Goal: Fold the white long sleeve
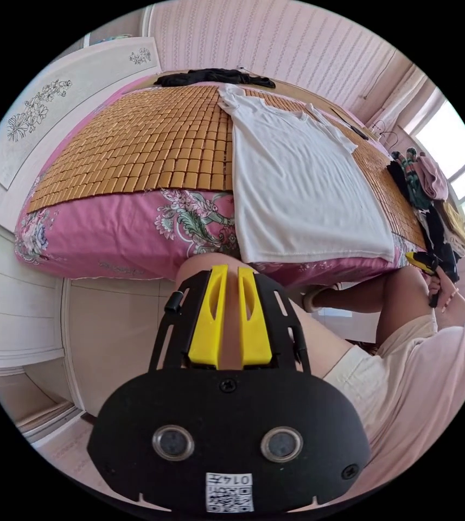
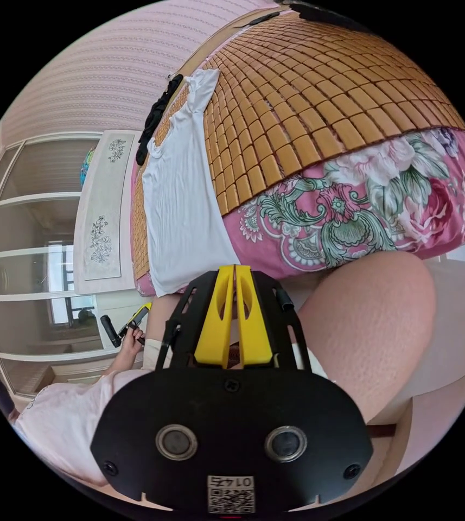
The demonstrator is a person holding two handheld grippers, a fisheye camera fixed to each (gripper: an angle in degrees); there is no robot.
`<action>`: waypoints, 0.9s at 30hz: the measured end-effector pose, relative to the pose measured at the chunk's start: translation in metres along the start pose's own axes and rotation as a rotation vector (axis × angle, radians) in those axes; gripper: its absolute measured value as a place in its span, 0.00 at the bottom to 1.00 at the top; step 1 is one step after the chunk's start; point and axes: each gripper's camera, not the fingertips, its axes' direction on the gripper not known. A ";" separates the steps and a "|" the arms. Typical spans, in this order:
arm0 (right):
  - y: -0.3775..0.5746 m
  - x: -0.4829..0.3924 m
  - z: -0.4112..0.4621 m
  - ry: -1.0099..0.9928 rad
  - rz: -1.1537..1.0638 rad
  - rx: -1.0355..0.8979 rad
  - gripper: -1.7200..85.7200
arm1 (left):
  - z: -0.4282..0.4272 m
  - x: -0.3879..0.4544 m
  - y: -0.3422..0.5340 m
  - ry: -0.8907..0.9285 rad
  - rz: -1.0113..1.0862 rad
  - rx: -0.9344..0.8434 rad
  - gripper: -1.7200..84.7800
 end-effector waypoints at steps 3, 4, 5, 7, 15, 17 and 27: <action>0.005 0.001 -0.006 0.003 0.008 0.051 0.02 | -0.006 -0.013 0.012 -0.068 -0.037 0.011 0.06; 0.006 -0.001 -0.007 0.002 -0.001 0.061 0.02 | -0.011 -0.013 0.015 -0.086 -0.016 0.032 0.06; 0.006 -0.005 -0.009 0.015 -0.023 0.074 0.02 | -0.018 -0.011 0.018 -0.114 0.013 0.064 0.06; 0.006 -0.014 -0.011 0.038 -0.066 0.087 0.02 | -0.029 -0.004 0.020 -0.172 0.072 0.107 0.07; -0.043 -0.033 -0.025 0.102 -0.187 0.178 0.15 | -0.034 0.029 -0.009 -0.063 0.239 0.268 0.07; -0.073 -0.044 -0.036 0.130 -0.223 0.248 0.17 | -0.017 0.046 -0.037 -0.024 0.315 0.304 0.07; -0.273 -0.113 -0.030 0.348 -0.509 0.331 0.15 | 0.120 0.135 -0.227 0.156 0.552 0.340 0.09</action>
